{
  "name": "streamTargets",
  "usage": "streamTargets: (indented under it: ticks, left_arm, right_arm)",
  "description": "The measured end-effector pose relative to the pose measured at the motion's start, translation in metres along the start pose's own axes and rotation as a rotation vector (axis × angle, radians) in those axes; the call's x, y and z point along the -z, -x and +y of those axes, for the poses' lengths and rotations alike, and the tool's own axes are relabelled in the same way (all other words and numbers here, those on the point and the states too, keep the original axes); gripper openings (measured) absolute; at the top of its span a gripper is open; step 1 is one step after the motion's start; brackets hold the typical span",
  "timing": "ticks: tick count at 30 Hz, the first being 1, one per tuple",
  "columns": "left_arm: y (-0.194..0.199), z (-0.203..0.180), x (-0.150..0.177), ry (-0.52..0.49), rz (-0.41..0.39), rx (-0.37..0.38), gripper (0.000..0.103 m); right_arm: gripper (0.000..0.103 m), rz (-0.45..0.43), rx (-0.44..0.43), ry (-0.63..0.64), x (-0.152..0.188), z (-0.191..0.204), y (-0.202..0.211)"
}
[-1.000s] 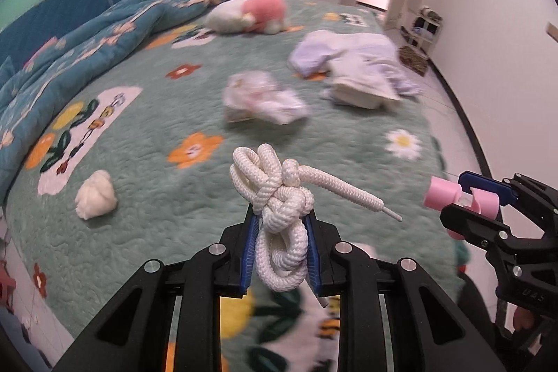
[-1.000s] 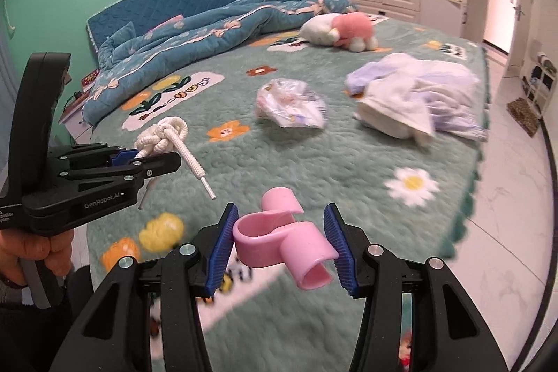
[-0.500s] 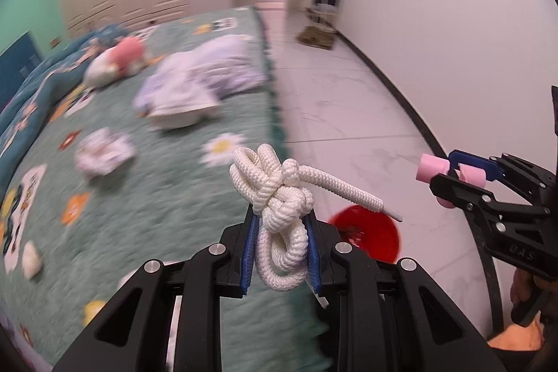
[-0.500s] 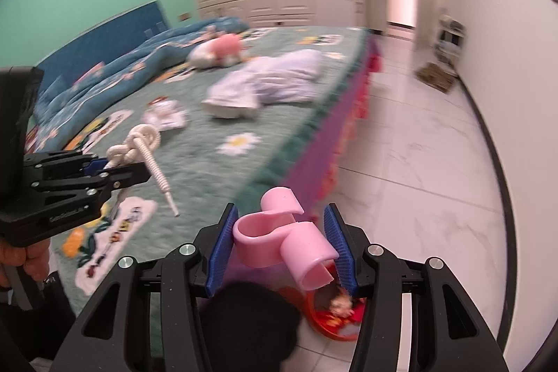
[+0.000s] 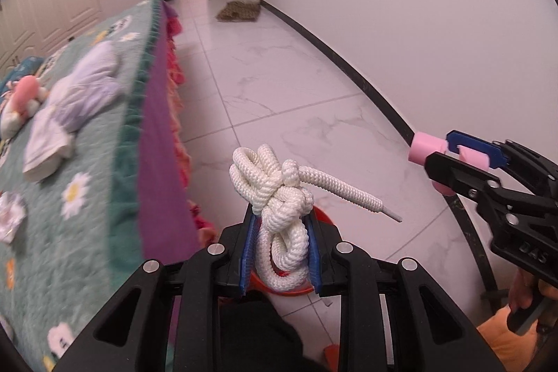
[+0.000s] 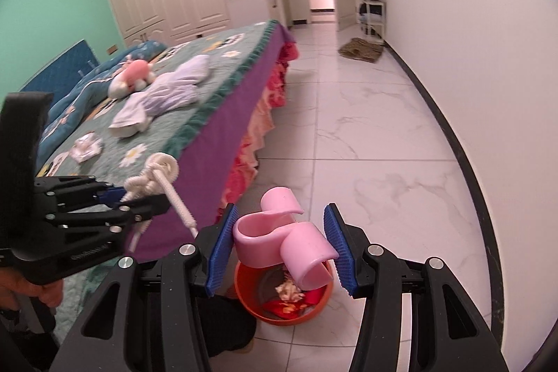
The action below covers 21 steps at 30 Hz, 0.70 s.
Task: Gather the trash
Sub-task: 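Carry both items over the red bin and open both tools to drop them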
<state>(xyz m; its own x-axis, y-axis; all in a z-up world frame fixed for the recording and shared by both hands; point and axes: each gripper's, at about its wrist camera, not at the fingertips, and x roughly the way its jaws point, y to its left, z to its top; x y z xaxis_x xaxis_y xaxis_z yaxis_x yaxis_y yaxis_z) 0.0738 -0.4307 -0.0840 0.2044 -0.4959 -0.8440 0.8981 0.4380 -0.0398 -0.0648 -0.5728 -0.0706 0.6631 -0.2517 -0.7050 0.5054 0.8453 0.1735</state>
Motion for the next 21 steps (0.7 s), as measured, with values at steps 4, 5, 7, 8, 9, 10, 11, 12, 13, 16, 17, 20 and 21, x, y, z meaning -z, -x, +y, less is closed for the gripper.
streamTargets:
  ticks: [4,5,7,8,9,10,11,12,13,16,17,20,21]
  left_arm:
    - [-0.031,-0.007,-0.007,-0.013,0.038,0.005,0.03]
    - [-0.036,-0.008,-0.008,-0.015,0.045,0.005,0.03]
    - [-0.045,-0.011,-0.01,-0.03,0.059,0.003,0.034]
    - [-0.049,-0.013,-0.011,-0.036,0.061,0.002,0.039]
    - [-0.052,-0.013,-0.013,-0.038,0.058,-0.001,0.049]
    - [-0.054,-0.013,-0.014,-0.036,0.054,-0.006,0.054]
    - [-0.056,-0.012,-0.015,-0.031,0.056,-0.007,0.058]
    - [-0.058,-0.01,-0.015,-0.025,0.055,-0.003,0.065]
    - [-0.057,-0.01,-0.015,-0.022,0.049,-0.001,0.066]
    - [-0.057,-0.008,-0.015,-0.022,0.046,-0.028,0.066]
    - [-0.054,-0.006,-0.013,-0.021,0.045,-0.042,0.066]
    - [-0.047,0.002,-0.008,-0.012,0.035,-0.071,0.066]
    - [-0.044,0.006,-0.006,-0.008,0.033,-0.084,0.066]
  right_arm:
    - [0.051,0.011,0.01,-0.025,0.004,-0.017,-0.008]
    - [0.051,0.014,0.013,-0.031,0.005,-0.02,-0.01]
    - [0.051,0.023,0.015,-0.043,0.007,-0.025,-0.017]
    - [0.051,0.026,0.015,-0.048,0.007,-0.026,-0.02]
    - [0.051,0.028,0.015,-0.051,0.008,-0.027,-0.022]
    - [0.051,0.032,0.014,-0.053,0.008,-0.027,-0.024]
    - [0.051,0.035,0.012,-0.055,0.009,-0.027,-0.026]
    - [0.051,0.038,0.009,-0.055,0.009,-0.026,-0.028]
    - [0.051,0.041,0.007,-0.054,0.009,-0.025,-0.031]
    - [0.051,0.051,-0.002,-0.054,0.008,-0.02,-0.039]
    - [0.051,0.057,-0.008,-0.048,0.008,-0.017,-0.043]
    - [0.051,0.065,-0.021,-0.042,0.007,-0.011,-0.051]
    - [0.051,0.068,-0.027,-0.036,0.007,-0.008,-0.055]
